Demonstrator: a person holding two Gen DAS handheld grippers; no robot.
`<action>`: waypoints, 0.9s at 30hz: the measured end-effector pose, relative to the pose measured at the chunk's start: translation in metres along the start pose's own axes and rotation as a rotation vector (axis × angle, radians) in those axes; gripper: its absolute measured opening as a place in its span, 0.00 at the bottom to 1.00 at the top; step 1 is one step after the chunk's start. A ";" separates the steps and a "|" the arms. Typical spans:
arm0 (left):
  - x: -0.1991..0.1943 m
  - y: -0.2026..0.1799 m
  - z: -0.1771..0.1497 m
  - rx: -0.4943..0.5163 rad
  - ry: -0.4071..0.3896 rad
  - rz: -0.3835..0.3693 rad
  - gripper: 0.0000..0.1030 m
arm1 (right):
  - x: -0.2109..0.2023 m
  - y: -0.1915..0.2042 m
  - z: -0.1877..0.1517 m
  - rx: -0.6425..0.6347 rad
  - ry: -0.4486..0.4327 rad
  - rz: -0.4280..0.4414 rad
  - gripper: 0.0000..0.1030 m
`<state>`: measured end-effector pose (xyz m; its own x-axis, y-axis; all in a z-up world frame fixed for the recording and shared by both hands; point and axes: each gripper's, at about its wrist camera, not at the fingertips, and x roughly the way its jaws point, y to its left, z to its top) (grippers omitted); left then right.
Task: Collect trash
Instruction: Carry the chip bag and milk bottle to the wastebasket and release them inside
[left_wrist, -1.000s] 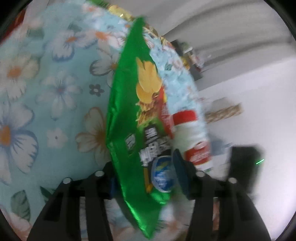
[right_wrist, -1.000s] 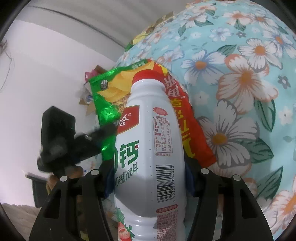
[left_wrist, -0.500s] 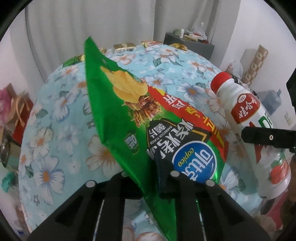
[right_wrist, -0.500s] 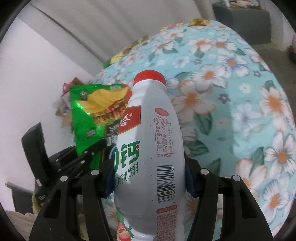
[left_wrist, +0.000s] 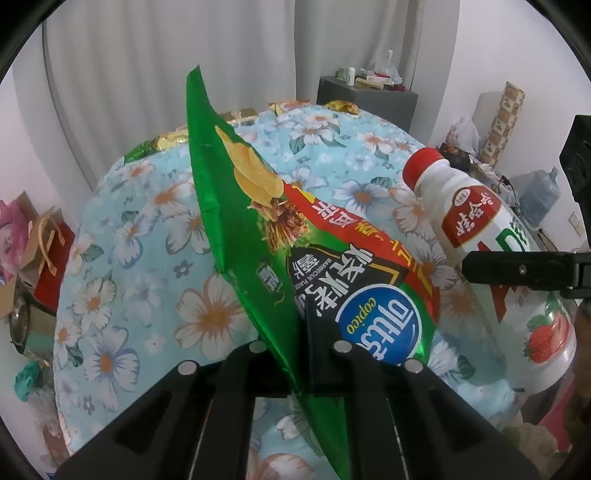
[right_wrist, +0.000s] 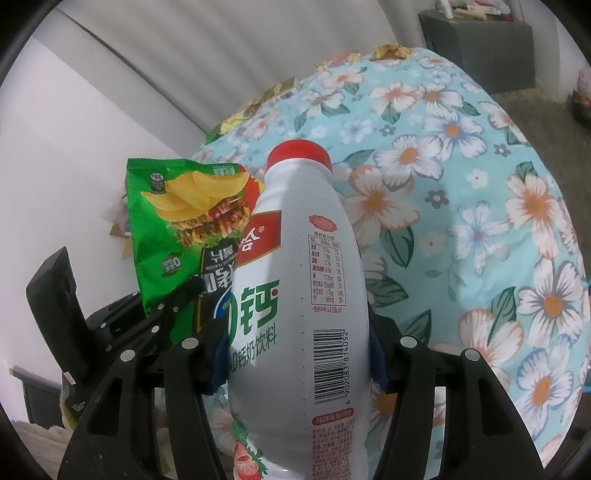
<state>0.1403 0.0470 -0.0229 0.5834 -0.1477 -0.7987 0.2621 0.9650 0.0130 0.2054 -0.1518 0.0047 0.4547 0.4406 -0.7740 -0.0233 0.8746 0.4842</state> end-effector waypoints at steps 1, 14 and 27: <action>-0.001 -0.001 0.000 0.003 -0.004 0.003 0.05 | -0.001 0.000 0.000 -0.001 -0.002 0.001 0.54; -0.020 -0.013 0.002 0.040 -0.053 0.040 0.05 | -0.019 -0.003 -0.009 -0.011 -0.030 0.013 0.54; -0.049 -0.038 0.002 0.094 -0.126 0.082 0.05 | -0.048 -0.014 -0.023 0.000 -0.094 0.036 0.54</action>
<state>0.1038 0.0166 0.0168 0.6962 -0.1012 -0.7107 0.2772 0.9511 0.1362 0.1639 -0.1805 0.0253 0.5355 0.4506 -0.7143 -0.0415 0.8588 0.5107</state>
